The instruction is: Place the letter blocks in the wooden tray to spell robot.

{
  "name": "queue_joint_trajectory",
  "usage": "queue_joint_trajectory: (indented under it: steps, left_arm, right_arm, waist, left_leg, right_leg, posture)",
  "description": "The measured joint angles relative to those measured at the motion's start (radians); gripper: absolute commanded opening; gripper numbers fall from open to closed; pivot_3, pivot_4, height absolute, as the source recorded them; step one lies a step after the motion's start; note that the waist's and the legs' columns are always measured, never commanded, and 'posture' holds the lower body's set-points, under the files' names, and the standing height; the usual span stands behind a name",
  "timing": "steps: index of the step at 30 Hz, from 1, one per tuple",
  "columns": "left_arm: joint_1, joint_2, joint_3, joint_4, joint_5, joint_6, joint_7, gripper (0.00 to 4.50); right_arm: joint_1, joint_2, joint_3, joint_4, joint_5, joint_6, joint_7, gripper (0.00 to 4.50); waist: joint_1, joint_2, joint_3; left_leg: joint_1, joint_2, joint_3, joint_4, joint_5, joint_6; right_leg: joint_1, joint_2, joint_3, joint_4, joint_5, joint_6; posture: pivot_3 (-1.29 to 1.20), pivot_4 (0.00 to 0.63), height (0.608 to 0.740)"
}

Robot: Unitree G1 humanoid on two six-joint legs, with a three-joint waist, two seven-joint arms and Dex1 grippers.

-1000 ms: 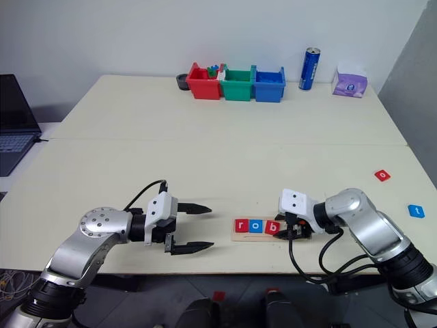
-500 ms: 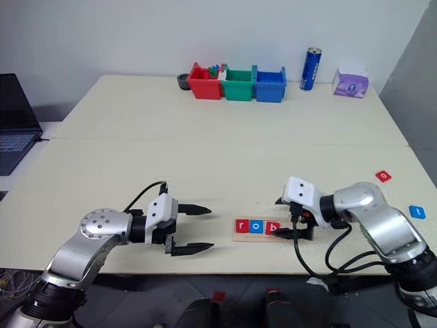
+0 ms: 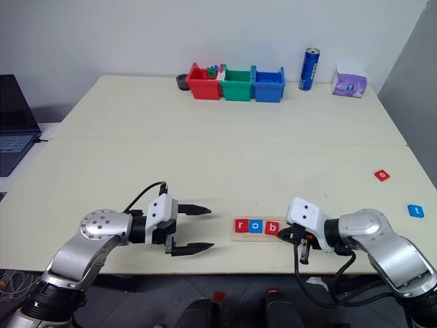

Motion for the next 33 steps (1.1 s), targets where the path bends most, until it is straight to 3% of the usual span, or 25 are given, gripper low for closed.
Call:
queue_joint_trajectory:
  steps: [9,33]
  left_arm:
    - [-0.006,-0.003,-0.001,0.015,0.002,-0.011,0.000,4.50]
    - [-0.005,-0.003,-0.001,0.015,0.002,-0.013,0.001,4.50]
  right_arm:
    - [-0.041,0.010,0.091,0.058,-0.041,-0.009,-0.021,0.02]
    - [-0.088,0.047,0.058,0.080,0.002,-0.012,-0.027,0.02]
  waist:
    - [0.000,0.000,0.000]
    - [0.000,0.000,0.000]
  left_leg:
    - [0.000,0.000,0.000,0.000,0.000,0.000]
    - [0.000,0.000,0.000,0.000,0.000,0.000]
  right_leg:
    - [0.000,0.000,0.000,0.000,0.000,0.000]
    - [0.000,0.000,0.000,0.000,0.000,0.000]
  posture:
    - [0.00,0.150,0.740]
    - [0.00,0.150,0.740]
